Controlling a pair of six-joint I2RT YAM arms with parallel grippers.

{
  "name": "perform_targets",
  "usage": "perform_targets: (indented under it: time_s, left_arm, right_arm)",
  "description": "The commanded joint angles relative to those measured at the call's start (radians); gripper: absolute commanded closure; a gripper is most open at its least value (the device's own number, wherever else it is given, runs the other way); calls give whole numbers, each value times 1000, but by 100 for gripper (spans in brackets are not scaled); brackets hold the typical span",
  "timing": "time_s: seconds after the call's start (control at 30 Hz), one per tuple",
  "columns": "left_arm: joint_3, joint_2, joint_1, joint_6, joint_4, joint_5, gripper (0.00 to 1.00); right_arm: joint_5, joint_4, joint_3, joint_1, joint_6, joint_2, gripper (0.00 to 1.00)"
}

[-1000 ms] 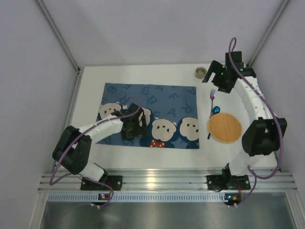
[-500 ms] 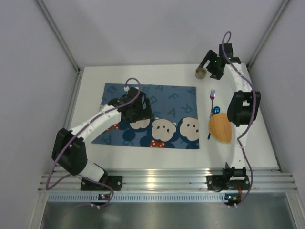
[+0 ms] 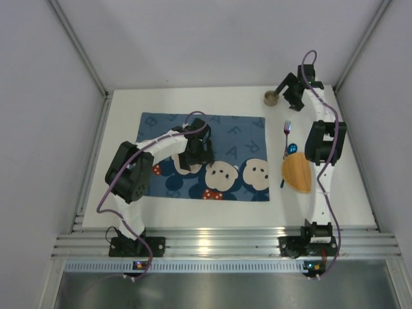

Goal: Set the dinner table for one person

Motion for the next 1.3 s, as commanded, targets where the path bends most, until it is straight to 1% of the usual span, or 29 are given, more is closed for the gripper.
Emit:
perform_targets:
  time_s: [0.0,0.17,0.3,0.43,0.5,0.57,0.67,0.8,0.9,1.0,1.03,1.1,1.13,1.2,1.23,1.27]
  left_arm:
    - [-19,29,4,-53,28,79,4]
    - [2,58,-20,-117,57,133,4]
    - [92,110,-77,-119,41,152,4]
    - [194,176,-141,-107,-16,158,5]
    - [241,208,-169,-99,-30,161,5]
    - [266,222,-184,-93,-44,163,5]
    - [263,233,-184,-93,-45,164,5]
    - [243,225,-184,-91,-35,161,5]
    - [251,224,-186,-73,-48,156,5]
    - [257,211,-184,-36,-68,137,6]
    - [249,199,-184,-24,-93,106,6]
    - [237,181,-183,10,-123,63,6]
    - [229,171,-183,19,-154,5,6]
    - [211,133,-181,33,-180,-32,6]
    - [209,119,-180,33,-193,-49,6]
    - [209,103,-181,37,-214,-84,5]
  right_arm:
    - [49,32,89,-30,13,43,4]
    - [54,34,139,-27,7,100,9]
    - [80,40,162,-16,1,127,11]
    - [81,45,182,2,-5,147,11]
    - [83,48,185,5,-8,147,11]
    - [106,43,175,5,-16,127,14]
    - [116,46,167,5,-17,97,15]
    - [107,62,170,5,-2,106,16]
    - [116,62,126,9,6,103,19]
    - [120,57,106,13,-17,107,28]
    - [136,48,109,47,-33,112,33]
    - [146,42,119,55,-46,118,37]
    - [147,36,132,59,-60,127,38]
    - [147,31,144,67,-74,138,43]
    - [147,28,147,71,-85,144,51]
    - [152,25,147,73,-91,147,55]
